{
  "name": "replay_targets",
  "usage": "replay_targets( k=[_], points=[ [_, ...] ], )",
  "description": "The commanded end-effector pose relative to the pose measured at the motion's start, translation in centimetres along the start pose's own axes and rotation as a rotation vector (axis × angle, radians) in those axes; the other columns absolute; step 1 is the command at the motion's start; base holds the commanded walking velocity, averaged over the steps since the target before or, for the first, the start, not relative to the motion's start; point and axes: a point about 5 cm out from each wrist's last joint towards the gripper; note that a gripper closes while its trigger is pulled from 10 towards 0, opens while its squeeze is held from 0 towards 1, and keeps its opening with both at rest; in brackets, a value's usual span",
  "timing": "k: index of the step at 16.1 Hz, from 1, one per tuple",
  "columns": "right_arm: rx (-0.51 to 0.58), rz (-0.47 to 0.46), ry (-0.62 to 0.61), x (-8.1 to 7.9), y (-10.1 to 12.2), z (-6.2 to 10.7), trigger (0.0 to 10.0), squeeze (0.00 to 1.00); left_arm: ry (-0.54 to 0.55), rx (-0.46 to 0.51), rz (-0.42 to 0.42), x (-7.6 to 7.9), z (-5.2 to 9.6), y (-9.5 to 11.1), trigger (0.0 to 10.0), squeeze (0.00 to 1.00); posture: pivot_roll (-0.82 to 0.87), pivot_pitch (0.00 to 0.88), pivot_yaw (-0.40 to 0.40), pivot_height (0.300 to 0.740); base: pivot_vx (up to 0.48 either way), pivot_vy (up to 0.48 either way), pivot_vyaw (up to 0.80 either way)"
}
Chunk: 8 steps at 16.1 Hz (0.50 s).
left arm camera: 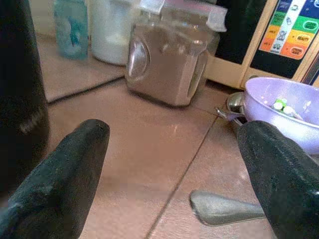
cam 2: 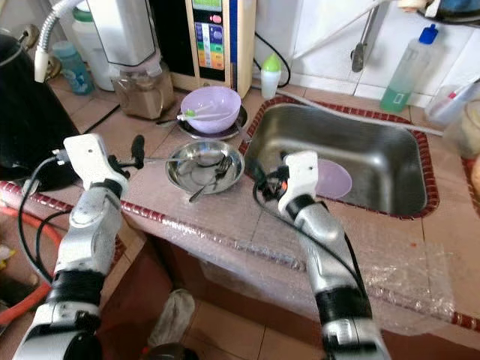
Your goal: Kitchen organization
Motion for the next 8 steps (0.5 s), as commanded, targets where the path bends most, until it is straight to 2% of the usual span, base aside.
replay_targets(
  k=[1,4,7,8],
  points=[
    [0.007,0.025,0.035,-0.5,0.7,-0.1,10.0,0.0,0.01,-0.021,0.031,0.0,-0.3,-0.1,10.0,0.0,-0.01,0.0,0.066,0.74,0.0,0.0,0.0],
    [-0.007,0.06,0.085,-1.7,0.7,0.1,10.0,0.0,-0.025,-0.078,0.149,0.9,-0.5,-0.8,10.0,0.0,-0.02,0.0,0.069,0.74,0.0,0.0,0.0],
    [-0.026,0.078,0.095,-1.9,0.8,0.2,10.0,0.0,-0.038,-0.115,0.212,1.5,-0.3,-1.4,10.0,0.0,-0.02,0.0,0.07,0.74,0.0,0.0,0.0],
    [-0.029,0.081,0.096,-2.0,0.9,0.2,10.0,0.0,-0.039,-0.125,0.222,1.6,-0.3,-1.6,8.9,0.0,-0.02,0.0,0.07,0.74,0.0,0.0,0.0]
  ],
)
Point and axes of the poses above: a point about 5 cm out from each wrist's last joint towards the gripper, its own z axis pointing back from the gripper into the wrist, its own y axis along the axis of the wrist's last joint, x = y × z, and after that the axes turned 3 degrees about -z, right-handed
